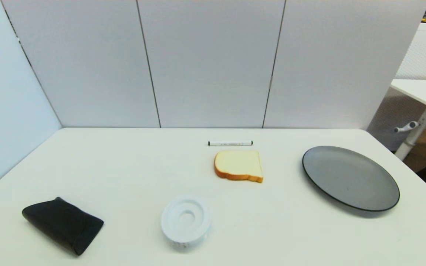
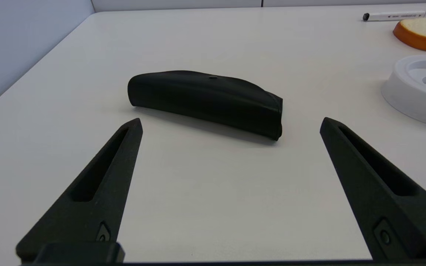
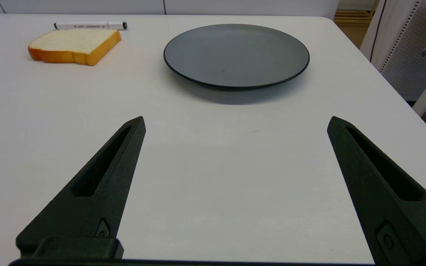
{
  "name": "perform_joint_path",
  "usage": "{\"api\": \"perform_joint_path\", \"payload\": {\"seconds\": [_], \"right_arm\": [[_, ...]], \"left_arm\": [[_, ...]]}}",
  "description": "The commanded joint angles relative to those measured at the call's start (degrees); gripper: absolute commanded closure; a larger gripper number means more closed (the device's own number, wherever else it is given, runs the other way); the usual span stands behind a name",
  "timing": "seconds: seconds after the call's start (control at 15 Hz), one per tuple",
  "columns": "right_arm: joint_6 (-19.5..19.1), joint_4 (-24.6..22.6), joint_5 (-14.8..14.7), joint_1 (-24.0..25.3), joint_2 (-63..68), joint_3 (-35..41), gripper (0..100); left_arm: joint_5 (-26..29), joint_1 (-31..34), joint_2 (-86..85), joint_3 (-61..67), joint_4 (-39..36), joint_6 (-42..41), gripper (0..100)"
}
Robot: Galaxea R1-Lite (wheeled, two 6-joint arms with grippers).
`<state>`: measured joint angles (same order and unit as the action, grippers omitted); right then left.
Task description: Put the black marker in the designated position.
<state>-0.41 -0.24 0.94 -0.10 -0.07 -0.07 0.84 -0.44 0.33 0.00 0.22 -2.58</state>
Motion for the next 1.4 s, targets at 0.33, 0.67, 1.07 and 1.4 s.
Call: {"api": "perform_joint_path", "payload": {"seconds": [0.33,0.67,1.07,1.4], "right_arm": [[0.0,0.0,0.0,0.0,0.1,0.0,0],[-0.1,0.0,0.0,0.0,0.1,0.0,0],[0.1,0.1,-0.6,0.0,0.1,0.0,0],[0.7,0.0,-0.7,0.0,0.1,0.0,0]], "left_arm": [[-0.1,0.0,-0.3,0.0,0.0,0.0,0],[-0.1,-0.1,-0.3,0.0,0.0,0.0,0],[-0.1,-0.1,-0.3,0.0,0.0,0.0,0],[-0.1,0.0,-0.3,0.0,0.0,0.0,0]]}}
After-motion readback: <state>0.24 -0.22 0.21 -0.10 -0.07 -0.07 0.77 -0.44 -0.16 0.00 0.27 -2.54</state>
